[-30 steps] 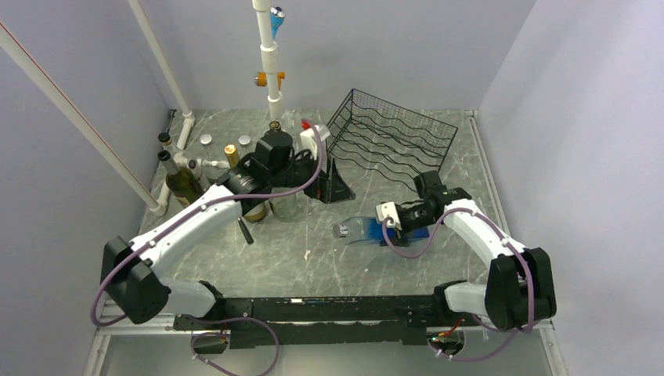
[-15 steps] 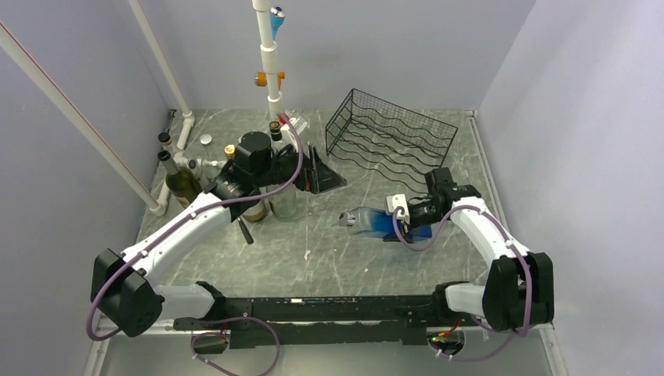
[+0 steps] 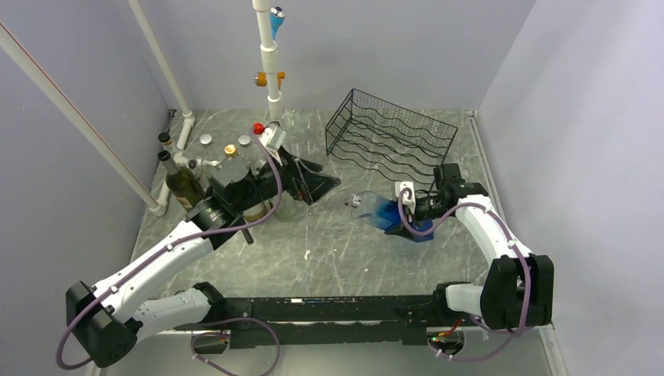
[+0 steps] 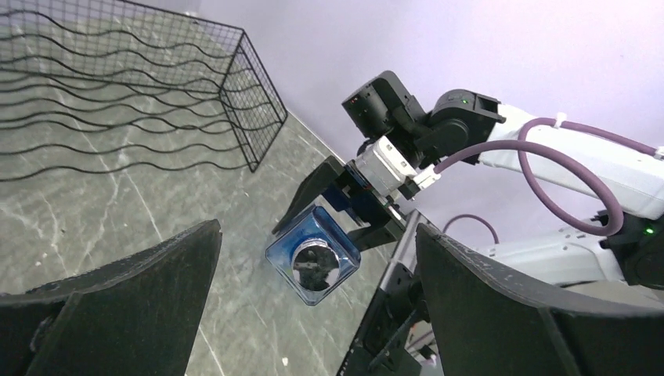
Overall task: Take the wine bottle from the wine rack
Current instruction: Pick up the wine bottle from the wine rack.
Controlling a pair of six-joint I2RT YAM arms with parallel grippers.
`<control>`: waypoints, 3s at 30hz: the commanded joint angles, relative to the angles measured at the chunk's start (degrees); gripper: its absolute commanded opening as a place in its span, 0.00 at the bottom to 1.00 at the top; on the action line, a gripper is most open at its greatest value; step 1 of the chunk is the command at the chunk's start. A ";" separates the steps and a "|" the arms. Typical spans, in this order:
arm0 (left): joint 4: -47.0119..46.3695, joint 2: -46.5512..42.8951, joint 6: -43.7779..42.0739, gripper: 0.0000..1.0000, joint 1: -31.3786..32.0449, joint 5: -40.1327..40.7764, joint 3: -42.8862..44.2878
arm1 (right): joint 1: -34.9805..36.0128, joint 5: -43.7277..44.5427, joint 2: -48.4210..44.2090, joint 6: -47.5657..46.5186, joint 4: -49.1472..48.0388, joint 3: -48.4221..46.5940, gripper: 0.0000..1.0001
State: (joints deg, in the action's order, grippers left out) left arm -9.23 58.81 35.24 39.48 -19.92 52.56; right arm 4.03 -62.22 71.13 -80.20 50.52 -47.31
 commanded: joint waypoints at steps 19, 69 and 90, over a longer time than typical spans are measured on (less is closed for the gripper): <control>-6.68 0.26 -13.49 1.00 14.14 27.94 -1.12 | -3.77 -10.91 -1.71 19.05 -13.76 -3.20 0.00; -18.05 35.21 12.91 0.84 18.39 36.46 14.62 | -3.31 -10.24 -4.92 39.98 -33.83 2.65 0.00; -16.79 28.85 1.34 0.00 18.35 37.37 14.17 | -2.16 -10.72 -6.07 29.60 -27.81 3.93 1.00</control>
State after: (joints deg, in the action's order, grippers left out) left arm -18.55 94.21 40.01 57.71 16.40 66.04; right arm 1.69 -68.88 66.06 -47.13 21.34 -42.02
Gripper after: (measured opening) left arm 0.697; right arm 0.986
